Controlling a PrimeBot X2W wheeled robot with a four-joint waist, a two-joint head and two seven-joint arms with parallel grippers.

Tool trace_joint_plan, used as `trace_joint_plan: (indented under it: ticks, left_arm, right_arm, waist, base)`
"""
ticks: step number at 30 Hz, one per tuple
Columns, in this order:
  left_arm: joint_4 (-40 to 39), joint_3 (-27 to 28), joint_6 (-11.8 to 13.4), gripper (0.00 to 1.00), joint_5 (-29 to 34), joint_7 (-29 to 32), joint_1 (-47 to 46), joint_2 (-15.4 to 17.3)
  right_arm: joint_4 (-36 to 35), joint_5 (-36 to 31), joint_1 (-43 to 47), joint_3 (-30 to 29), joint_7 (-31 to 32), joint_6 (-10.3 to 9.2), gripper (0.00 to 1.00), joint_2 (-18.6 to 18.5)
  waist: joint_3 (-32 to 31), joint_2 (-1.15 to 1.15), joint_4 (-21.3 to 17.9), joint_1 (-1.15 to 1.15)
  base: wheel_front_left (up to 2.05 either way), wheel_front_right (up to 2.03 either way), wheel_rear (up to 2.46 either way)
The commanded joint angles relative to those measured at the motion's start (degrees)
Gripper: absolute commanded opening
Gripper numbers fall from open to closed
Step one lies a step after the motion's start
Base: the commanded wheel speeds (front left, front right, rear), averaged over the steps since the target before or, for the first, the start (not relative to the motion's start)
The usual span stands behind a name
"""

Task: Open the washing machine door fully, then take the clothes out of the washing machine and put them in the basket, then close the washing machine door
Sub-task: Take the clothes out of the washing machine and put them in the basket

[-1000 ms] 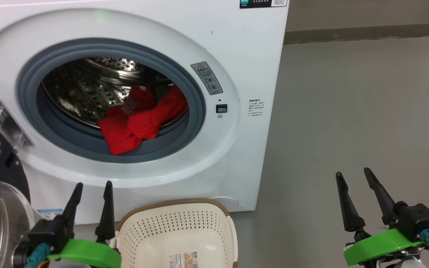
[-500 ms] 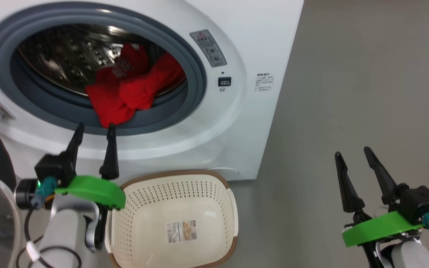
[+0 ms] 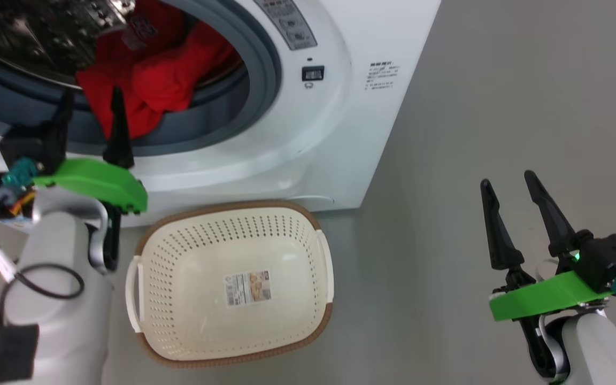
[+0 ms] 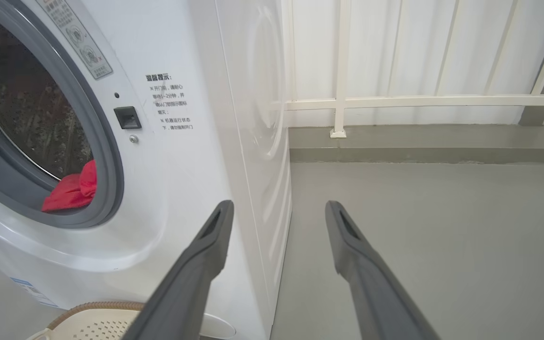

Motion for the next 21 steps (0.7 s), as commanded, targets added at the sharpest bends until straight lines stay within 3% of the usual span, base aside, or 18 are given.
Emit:
trace_joint_plan:
  ticks: [1,10,21]
  left_arm:
    - [0.2,1.6,0.3,1.0,0.4,-0.7,-2.6,2.6]
    - [11.3,0.1,1.9,1.0,2.5,-0.1,-13.5,5.7]
    - [23.9,-2.4,4.7,1.0,4.9,6.7,-22.7,8.7]
  right_arm:
    - [-1.7,-0.4,-1.7,1.7,-0.4,0.36,1.0,-0.3]
    - [-1.9,-0.3,-4.2,2.3,-0.4,0.36,1.0,-0.2]
    - [-1.6,0.1,-5.6,3.3,-0.4,0.36,1.0,0.0]
  waist:
    - [3.5,0.0,-1.1,0.0]
    - [9.3,0.0,-2.6,0.0]
    - [12.1,0.0,-4.1,0.0]
  base:
    - [0.0,0.0,0.0]
    - [0.0,0.0,0.0]
    - [0.0,0.0,0.0]
